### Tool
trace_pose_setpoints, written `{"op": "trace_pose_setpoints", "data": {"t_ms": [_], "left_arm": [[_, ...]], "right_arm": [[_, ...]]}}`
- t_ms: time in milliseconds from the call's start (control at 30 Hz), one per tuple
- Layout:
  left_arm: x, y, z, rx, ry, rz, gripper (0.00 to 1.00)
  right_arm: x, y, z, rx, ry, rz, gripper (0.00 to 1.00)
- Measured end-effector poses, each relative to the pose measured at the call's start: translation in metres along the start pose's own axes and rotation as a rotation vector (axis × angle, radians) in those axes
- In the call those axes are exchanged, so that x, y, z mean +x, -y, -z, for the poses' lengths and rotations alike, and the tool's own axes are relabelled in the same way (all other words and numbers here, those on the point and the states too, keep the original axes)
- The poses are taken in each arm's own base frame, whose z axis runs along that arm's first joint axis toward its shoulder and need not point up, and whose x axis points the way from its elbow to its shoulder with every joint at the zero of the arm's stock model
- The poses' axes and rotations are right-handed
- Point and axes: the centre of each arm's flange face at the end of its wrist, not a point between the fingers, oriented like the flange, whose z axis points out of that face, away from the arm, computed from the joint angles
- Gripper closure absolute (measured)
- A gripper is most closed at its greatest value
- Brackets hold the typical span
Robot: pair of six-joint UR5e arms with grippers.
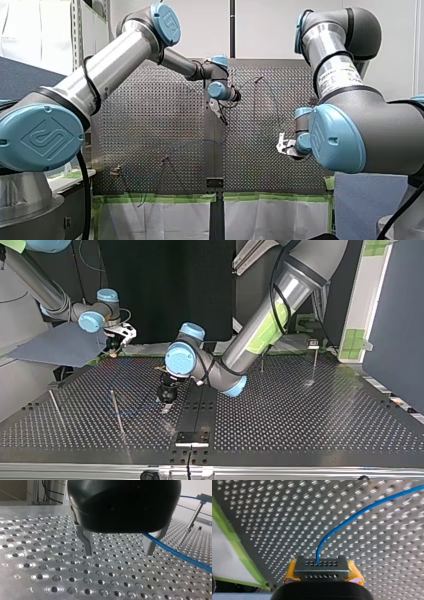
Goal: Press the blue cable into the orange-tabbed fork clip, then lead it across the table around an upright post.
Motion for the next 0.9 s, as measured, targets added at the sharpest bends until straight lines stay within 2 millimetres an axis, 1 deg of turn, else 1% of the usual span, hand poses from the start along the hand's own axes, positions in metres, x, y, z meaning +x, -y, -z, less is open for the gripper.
{"op": "trace_pose_setpoints", "data": {"t_ms": [233, 467, 767, 900], "left_arm": [[0.000, -0.001, 0.000, -0.005, -0.001, -0.002, 0.00], [0.000, -0.001, 0.001, -0.008, -0.002, -0.003, 0.00], [-0.001, -0.003, 0.000, -0.011, -0.002, -0.003, 0.00], [-0.001, -0.004, 0.000, -0.013, -0.003, -0.003, 0.00]], "right_arm": [[-0.030, -0.014, -0.010, -0.017, 0.021, 0.006, 1.00], [-0.067, -0.029, -0.017, -0.038, 0.063, 0.015, 1.00], [-0.106, -0.042, -0.023, -0.054, 0.091, 0.008, 1.00], [-0.119, -0.046, -0.024, -0.058, 0.099, 0.006, 1.00]]}}
